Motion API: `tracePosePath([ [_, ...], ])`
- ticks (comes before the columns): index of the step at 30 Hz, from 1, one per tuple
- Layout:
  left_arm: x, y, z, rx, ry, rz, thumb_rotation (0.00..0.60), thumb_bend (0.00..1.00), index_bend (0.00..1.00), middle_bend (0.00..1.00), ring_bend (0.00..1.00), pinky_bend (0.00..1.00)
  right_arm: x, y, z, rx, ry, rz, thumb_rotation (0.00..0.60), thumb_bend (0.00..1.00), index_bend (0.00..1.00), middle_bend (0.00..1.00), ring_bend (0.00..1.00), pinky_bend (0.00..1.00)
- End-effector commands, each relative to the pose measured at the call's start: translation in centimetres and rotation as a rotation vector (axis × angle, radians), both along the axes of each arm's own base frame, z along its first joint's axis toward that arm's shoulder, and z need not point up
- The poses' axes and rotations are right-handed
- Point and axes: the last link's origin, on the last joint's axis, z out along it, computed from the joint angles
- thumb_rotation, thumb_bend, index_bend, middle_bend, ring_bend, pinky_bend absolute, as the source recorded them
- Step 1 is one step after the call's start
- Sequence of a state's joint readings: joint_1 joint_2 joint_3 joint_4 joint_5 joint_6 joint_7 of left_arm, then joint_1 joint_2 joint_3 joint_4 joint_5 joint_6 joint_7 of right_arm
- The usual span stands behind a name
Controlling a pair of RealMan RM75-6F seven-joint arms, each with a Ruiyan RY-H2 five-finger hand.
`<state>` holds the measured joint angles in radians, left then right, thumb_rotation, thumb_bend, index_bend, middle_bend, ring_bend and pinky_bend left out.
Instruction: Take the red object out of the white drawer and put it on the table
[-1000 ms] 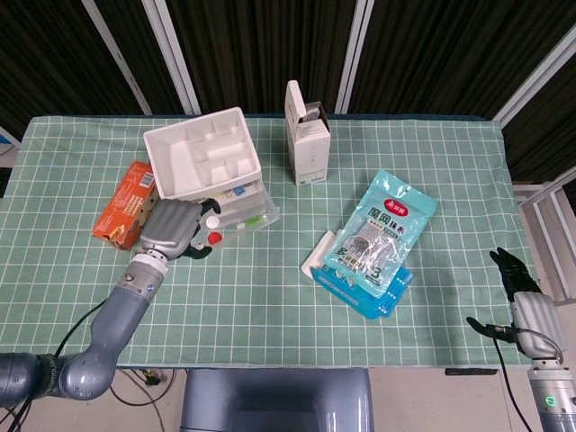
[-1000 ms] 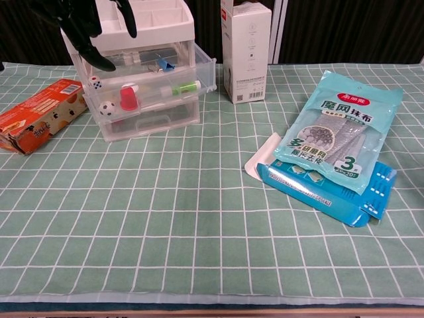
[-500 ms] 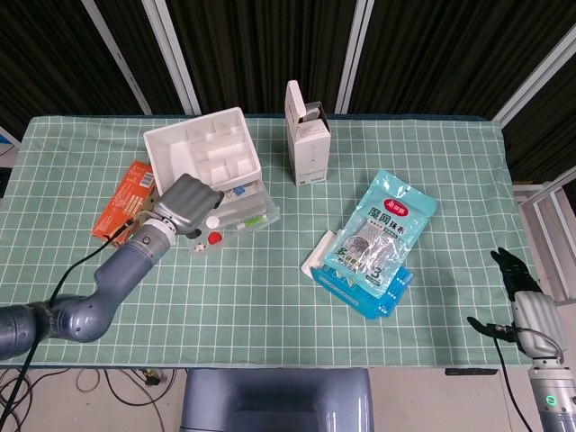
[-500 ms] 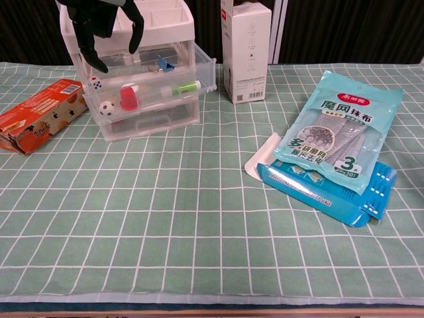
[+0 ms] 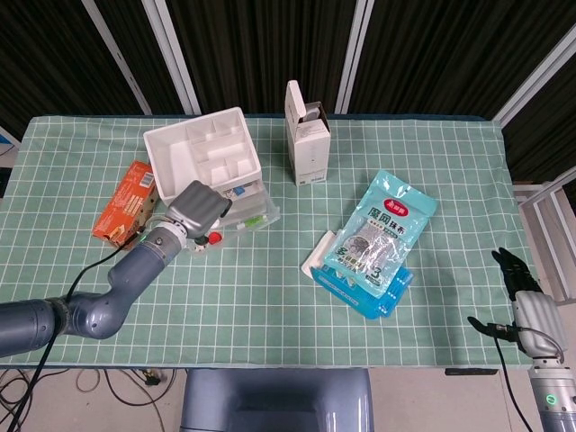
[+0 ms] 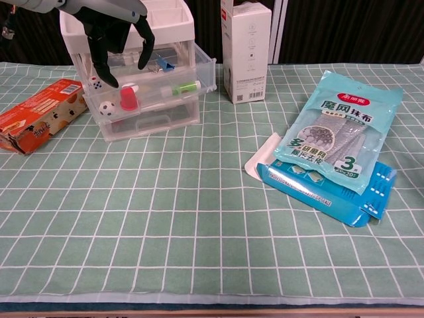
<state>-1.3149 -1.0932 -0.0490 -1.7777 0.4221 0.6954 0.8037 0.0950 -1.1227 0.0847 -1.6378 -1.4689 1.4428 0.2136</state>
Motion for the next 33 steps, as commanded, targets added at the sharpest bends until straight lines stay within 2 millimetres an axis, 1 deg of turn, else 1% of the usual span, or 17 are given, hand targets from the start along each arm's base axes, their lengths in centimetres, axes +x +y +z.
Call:
tracePosePath([
  [1,0.0,-0.2,-0.3,-0.012,0.004,0.016,0.600,0.14,0.42,1.00,1.00,1.00,0.0,0.0,0.0,-0.001,-0.001,0.000,0.600,0.04,0.00,0.00,0.00,0.22],
  [13,-0.1,0.0,-0.4,-0.007,0.034,0.033,0.600,0.14,0.44,1.00,1.00,1.00,0.0,0.0,0.0,0.000,-0.003,0.001,0.600,0.04,0.00,0.00,0.00,0.22],
  [19,-0.2,0.0,-1.6,-0.019,0.033,0.038,0.600,0.14,0.45,1.00,1.00,1.00,0.0,-0.1,0.0,-0.002,-0.007,-0.003,0.600,0.04,0.00,0.00,0.00,0.22],
  [33,0.1,-0.1,-2.2,-0.026,0.042,0.032,0.600,0.14,0.49,1.00,1.00,1.00,-0.1,-0.1,0.1,-0.003,-0.016,-0.006,0.600,0.04,0.00,0.00,0.00,0.22],
])
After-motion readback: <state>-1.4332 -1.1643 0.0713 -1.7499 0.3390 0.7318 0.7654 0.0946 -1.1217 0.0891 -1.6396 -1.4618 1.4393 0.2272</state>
